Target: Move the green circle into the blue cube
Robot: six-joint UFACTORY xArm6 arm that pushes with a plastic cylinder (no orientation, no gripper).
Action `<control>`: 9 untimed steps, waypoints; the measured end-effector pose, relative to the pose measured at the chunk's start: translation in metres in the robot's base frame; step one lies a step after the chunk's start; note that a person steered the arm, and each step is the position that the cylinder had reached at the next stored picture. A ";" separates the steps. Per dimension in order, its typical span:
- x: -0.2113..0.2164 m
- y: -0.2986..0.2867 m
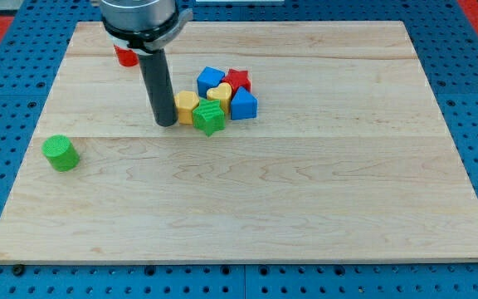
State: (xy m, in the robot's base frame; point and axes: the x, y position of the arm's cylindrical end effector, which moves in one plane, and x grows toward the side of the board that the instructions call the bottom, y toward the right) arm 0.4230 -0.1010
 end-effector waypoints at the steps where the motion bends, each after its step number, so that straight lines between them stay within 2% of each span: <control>1: 0.046 -0.005; 2: 0.079 -0.039; 3: 0.079 -0.117; 4: 0.079 -0.150; 5: 0.067 -0.141; 8: 0.062 -0.204; 9: 0.057 -0.190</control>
State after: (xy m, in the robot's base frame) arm 0.4798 -0.2908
